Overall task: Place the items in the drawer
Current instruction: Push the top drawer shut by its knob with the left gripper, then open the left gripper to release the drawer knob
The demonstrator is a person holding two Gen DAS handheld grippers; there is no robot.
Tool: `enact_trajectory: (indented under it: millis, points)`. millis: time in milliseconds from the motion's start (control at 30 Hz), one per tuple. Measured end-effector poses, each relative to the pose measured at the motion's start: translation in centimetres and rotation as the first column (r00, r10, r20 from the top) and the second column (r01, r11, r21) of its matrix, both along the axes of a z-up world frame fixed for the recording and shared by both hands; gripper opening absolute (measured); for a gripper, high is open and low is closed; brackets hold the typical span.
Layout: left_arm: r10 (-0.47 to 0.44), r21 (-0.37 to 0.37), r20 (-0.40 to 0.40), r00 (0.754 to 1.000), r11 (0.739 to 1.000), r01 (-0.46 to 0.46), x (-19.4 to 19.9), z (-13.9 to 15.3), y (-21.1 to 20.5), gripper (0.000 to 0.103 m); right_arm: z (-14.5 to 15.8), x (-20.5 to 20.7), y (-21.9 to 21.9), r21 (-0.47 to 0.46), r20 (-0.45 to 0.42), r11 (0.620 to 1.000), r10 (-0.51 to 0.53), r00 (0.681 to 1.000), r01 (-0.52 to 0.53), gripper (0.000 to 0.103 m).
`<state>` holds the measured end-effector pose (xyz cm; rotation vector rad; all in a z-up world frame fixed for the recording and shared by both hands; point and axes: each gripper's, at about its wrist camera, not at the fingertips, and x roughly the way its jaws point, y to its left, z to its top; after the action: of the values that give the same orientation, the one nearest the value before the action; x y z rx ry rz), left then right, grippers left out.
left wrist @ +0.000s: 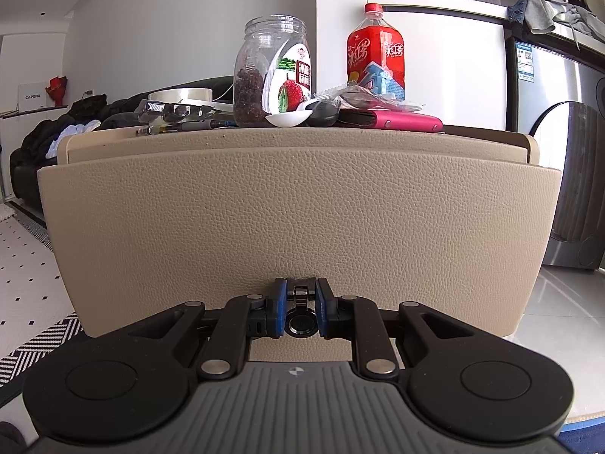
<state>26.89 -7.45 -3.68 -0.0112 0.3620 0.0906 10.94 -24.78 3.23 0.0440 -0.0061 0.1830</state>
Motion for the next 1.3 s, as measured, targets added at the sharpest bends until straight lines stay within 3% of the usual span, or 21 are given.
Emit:
enact_trajectory:
  millis: [567, 933, 1000, 1033, 1067, 1167, 1300]
  points:
    - [0.015, -0.044, -0.045, 0.999, 0.999, -0.017, 3.1, 0.6, 0.5, 0.019, 0.0, 0.0, 0.0, -0.002, 0.001, 1.000, -0.002, 1.000, 0.002, 0.083]
    - [0.003, -0.019, -0.054, 0.999, 1.000, -0.004, 2.9, 0.6, 0.3, 0.020, 0.1, 0.0, -0.1, -0.003, 0.002, 1.000, -0.004, 1.000, 0.004, 0.083]
    - [-0.012, -0.061, -0.041, 0.999, 0.998, 0.009, 1.9, 1.1, 0.5, 0.030, 0.1, 0.0, -0.1, -0.003, 0.002, 1.000, -0.004, 1.000, 0.004, 0.083]
    - [-0.016, -0.061, -0.027, 0.999, 0.998, 0.014, 1.3, 1.3, 0.5, 0.038, 0.1, 0.0, -0.1, -0.003, 0.002, 1.000, -0.004, 1.000, 0.004, 0.083]
    - [-0.018, -0.054, -0.014, 1.000, 0.998, 0.018, 0.7, 1.5, 0.4, 0.040, 0.1, 0.2, -0.3, 0.007, 0.000, 1.000, -0.008, 1.000, 0.008, 0.083]
    - [-0.029, 0.002, -0.014, 0.999, 1.000, 0.029, 0.1, 1.6, -0.2, 0.040, 0.0, 0.5, -0.5, 0.019, -0.012, 1.000, -0.012, 1.000, 0.012, 0.083]
    - [-0.012, -0.004, -0.021, 1.000, 1.000, 0.012, 0.1, 1.7, -0.1, 0.042, -0.1, 0.5, -0.4, -0.001, -0.008, 1.000, -0.022, 1.000, 0.022, 0.083]
